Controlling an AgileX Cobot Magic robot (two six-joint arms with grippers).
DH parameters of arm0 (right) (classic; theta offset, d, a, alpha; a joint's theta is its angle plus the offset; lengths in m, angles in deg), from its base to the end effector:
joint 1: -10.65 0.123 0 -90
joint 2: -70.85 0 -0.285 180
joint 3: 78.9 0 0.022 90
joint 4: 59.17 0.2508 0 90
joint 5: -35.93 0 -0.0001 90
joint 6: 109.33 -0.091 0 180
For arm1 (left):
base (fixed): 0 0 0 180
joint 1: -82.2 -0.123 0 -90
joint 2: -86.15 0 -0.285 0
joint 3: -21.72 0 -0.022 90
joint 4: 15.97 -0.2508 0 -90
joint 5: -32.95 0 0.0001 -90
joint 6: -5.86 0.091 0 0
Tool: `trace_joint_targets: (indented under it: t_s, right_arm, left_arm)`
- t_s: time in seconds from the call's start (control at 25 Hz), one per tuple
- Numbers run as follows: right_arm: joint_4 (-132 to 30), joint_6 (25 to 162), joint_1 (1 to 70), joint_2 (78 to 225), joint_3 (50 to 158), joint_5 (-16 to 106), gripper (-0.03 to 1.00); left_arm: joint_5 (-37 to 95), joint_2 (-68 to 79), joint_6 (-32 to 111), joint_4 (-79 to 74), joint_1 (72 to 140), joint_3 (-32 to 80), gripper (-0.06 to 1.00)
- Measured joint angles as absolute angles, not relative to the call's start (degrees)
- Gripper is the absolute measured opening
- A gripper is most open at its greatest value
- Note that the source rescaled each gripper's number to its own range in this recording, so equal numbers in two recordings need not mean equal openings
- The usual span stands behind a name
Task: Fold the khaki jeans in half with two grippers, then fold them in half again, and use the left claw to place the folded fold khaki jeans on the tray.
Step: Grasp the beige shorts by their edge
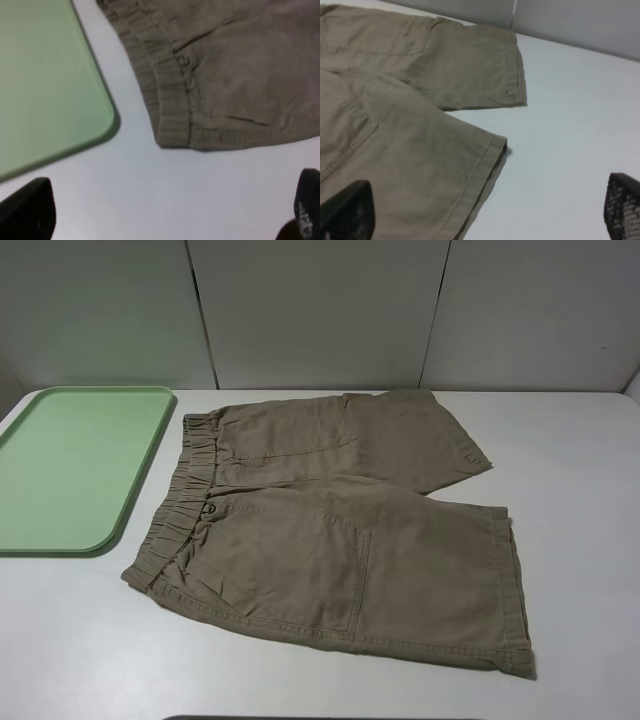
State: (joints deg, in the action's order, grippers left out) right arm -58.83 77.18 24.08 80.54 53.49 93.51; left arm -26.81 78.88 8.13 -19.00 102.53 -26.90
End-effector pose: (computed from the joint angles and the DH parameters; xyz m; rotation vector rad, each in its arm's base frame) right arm 0.0006 0.0006 0.2866 -0.3473 1.9757 0.0844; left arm -0.0037 0.0058 0.2785 0.3937 1.9813 -0.1372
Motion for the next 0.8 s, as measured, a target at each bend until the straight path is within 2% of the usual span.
trace_joint_targets:
  t_s: [0.16,0.36,0.8]
  right_arm:
    - [-57.92,82.95,24.08,90.01,56.55,92.05,1.0]
    - [-57.72,89.63,25.06,104.13,59.79,89.8,1.0]
    - [-63.73,95.9,43.25,117.47,60.86,88.27,1.0]
  left_arm:
    - [-23.89,75.01,12.04,-17.96,102.53,-25.38,0.95]
    - [-21.4,59.68,19.27,-17.96,102.53,-23.58,0.95]
    - [-19.74,29.0,29.51,-17.87,112.56,-14.93,0.95]
